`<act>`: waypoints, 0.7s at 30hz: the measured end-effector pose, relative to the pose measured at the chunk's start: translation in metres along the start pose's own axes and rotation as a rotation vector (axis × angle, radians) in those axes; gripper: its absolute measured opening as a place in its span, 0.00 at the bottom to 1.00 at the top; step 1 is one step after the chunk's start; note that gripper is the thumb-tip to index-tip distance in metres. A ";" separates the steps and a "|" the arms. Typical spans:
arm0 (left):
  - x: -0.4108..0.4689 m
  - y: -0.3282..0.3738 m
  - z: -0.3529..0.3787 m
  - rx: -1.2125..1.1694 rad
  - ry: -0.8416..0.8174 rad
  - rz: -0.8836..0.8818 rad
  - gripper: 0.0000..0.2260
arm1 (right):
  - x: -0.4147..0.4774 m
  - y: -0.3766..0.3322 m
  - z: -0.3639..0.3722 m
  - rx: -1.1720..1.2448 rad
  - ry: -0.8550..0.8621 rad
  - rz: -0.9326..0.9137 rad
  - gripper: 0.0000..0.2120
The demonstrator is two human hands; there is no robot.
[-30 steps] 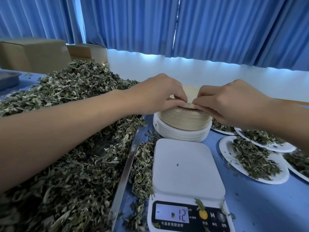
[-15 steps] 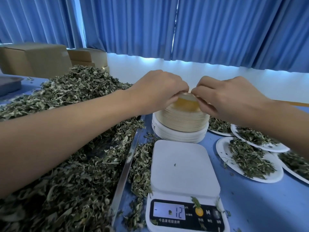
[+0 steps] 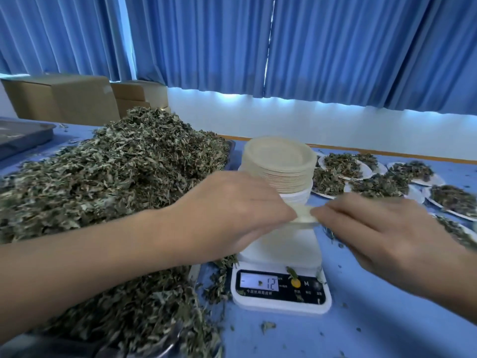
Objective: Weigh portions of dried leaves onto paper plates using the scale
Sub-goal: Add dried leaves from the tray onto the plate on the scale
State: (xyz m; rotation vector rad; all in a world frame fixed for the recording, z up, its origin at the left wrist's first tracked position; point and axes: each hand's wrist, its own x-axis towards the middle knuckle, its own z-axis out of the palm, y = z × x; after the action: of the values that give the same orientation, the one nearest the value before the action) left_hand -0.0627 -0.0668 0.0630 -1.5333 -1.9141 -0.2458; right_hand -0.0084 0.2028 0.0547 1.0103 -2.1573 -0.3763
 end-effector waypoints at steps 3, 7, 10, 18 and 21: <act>-0.012 0.011 0.011 -0.094 -0.100 -0.112 0.07 | -0.013 -0.019 0.010 0.031 0.008 -0.004 0.16; -0.014 0.007 0.019 -0.229 -0.403 -0.351 0.11 | -0.022 -0.031 0.024 0.132 -0.031 0.075 0.12; -0.014 -0.005 0.009 -0.398 -0.399 -0.492 0.15 | -0.030 -0.035 0.029 0.276 0.040 0.288 0.16; -0.035 -0.067 0.001 -0.132 -0.909 -0.946 0.24 | -0.059 -0.025 0.041 0.480 -0.016 0.877 0.22; -0.040 -0.060 0.006 -0.148 -1.164 -0.861 0.26 | -0.066 -0.027 0.045 0.526 -0.142 0.862 0.22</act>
State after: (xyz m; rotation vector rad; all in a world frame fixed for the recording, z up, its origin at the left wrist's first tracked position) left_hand -0.1167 -0.1130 0.0500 -0.8161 -3.4804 0.2273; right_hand 0.0034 0.2334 -0.0224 0.2127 -2.6374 0.5647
